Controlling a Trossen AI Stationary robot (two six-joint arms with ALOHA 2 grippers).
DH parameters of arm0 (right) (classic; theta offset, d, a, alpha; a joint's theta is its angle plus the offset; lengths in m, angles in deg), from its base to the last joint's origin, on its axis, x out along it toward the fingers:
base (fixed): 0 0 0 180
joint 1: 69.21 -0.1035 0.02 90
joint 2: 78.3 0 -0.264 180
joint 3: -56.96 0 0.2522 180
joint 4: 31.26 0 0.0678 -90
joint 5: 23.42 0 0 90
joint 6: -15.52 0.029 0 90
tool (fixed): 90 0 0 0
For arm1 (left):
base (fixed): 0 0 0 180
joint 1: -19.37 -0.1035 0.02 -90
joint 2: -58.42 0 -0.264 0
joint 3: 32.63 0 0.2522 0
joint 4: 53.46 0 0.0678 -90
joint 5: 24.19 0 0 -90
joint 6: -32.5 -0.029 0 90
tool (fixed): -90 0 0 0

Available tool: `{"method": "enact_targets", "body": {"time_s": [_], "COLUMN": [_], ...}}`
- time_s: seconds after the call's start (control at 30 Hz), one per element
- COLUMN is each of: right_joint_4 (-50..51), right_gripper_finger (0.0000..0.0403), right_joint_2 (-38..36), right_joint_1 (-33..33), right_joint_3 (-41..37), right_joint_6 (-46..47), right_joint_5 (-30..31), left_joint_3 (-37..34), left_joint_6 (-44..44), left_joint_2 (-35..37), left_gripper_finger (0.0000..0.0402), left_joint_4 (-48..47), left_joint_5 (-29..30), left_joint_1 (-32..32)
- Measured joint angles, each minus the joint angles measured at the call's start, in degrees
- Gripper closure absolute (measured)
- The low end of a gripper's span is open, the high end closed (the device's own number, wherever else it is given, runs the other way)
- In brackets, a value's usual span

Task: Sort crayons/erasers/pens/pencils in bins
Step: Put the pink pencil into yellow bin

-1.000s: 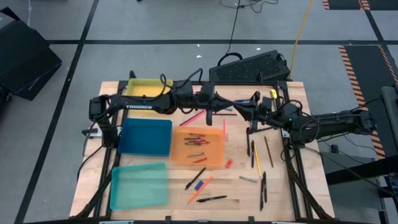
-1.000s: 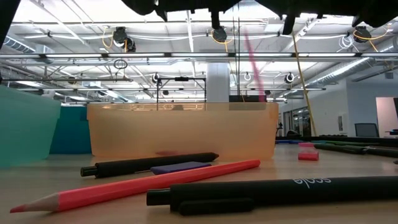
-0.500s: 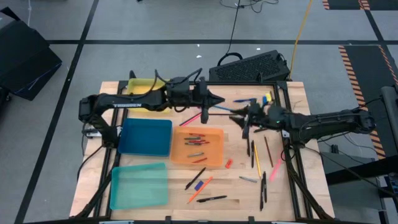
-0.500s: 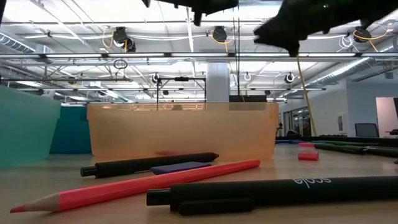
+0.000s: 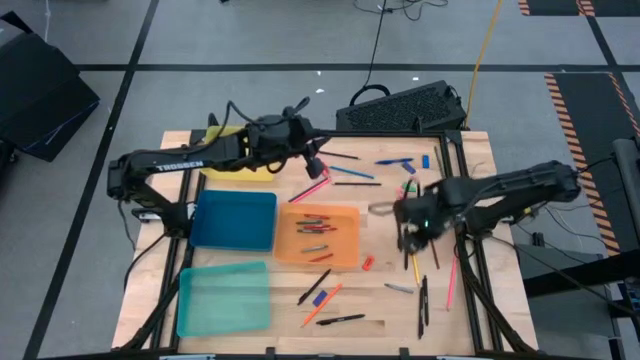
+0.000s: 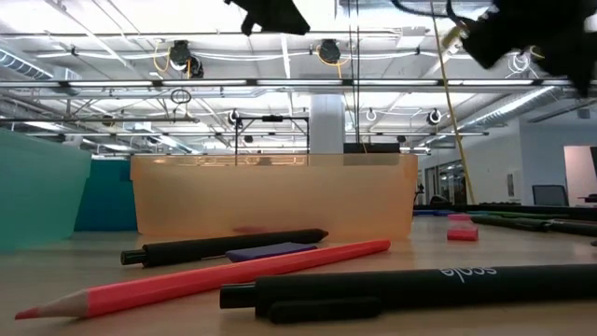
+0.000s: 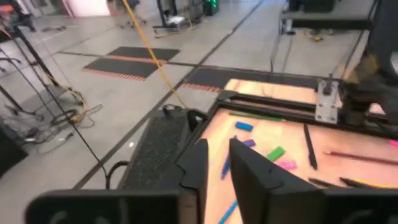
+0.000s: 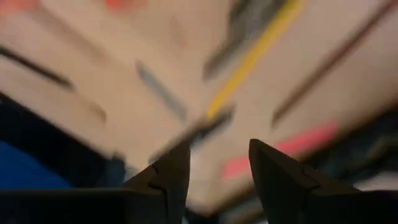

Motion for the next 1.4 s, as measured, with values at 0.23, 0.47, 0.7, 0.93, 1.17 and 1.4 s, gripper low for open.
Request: {"method": "enact_targets", "body": {"time_s": [0.23, 0.47, 0.7, 0.93, 1.17, 1.4], "right_joint_4": [-7.58, -27.62, -39.2, -43.22, -45.7, -55.44], "right_gripper_finger": [0.0245, 0.0245, 0.0245, 0.0245, 0.0245, 0.0281], "right_joint_2": [3.47, 3.16, 2.55, 1.1, 0.63, 0.32], "right_joint_1": [-13.39, -21.27, -27.96, -31.46, -32.09, -31.39], "right_joint_3": [-8.25, -18.69, -27.37, -32.28, -35.8, -41.71], "right_joint_6": [21.82, 41.43, 55.34, 61.83, 63.1, 64.64], "right_joint_5": [-9.08, -8.93, -9.03, -9.41, -10.67, -10.65], "left_joint_3": [-0.03, -0.03, -0.03, -0.03, -0.03, -0.03], "left_joint_6": [0.69, -1.78, -1.99, -2.06, -2.01, -1.61], "left_joint_2": [0.54, 0.4, 0.4, 0.38, 0.38, 0.38], "left_gripper_finger": [0.0238, 0.0191, 0.0188, 0.0188, 0.0188, 0.0188], "left_joint_4": [-7.31, -12.76, -17.25, -18.29, -17.9, -16.25], "left_joint_5": [0.09, -1.04, -1.12, -1.24, -1.26, -1.26], "left_joint_1": [0.02, 0.05, 0.53, 1.44, 1.55, 1.55]}}
